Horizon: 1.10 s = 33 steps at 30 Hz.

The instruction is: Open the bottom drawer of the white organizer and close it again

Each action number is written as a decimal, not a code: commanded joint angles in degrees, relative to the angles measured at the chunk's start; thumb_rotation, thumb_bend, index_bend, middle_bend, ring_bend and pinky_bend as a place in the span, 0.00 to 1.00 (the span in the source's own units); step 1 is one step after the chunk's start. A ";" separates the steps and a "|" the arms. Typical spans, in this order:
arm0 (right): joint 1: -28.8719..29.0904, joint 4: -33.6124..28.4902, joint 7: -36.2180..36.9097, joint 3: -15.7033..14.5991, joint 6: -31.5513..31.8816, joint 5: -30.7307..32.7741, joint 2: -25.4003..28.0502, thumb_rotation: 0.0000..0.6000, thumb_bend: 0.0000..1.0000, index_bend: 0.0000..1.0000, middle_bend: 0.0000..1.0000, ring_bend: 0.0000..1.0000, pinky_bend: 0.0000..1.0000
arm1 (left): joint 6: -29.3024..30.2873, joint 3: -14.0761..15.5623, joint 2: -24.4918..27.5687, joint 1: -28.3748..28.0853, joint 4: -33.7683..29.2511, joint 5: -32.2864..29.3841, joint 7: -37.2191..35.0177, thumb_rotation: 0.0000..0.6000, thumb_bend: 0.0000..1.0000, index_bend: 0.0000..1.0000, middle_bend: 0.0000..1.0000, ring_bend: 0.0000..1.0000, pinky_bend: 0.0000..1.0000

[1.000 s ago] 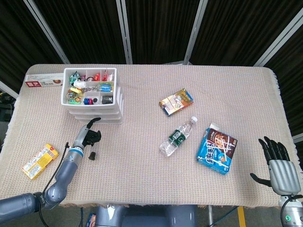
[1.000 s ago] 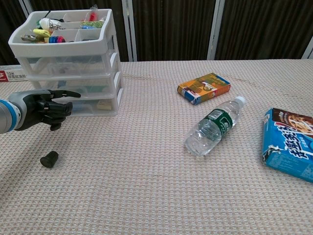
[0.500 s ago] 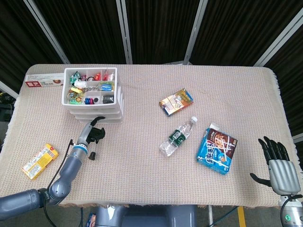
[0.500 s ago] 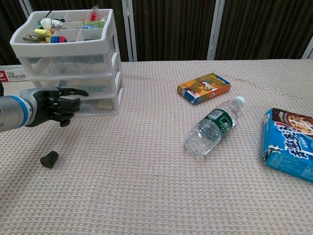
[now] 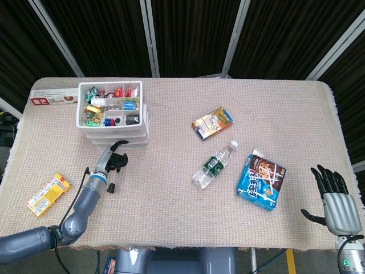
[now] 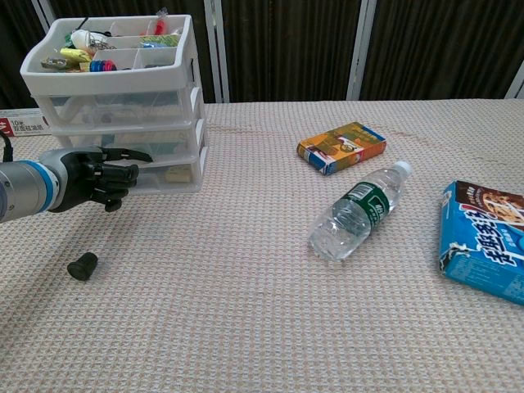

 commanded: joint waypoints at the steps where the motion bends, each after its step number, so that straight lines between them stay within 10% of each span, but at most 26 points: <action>1: 0.00 -0.01 -0.05 -0.01 0.01 0.00 -0.01 1.00 0.01 0.05 0.00 0.00 0.00 | 0.04 -0.21 -0.05 -0.02 0.28 0.07 -0.15 1.00 0.68 0.18 0.95 0.86 0.78; 33: -0.10 -0.11 -0.18 0.02 0.26 -0.01 0.01 1.00 0.01 0.05 0.00 0.00 0.00 | -0.27 3.65 4.28 6.92 -6.59 8.83 -5.16 1.00 0.68 0.23 0.95 0.86 0.78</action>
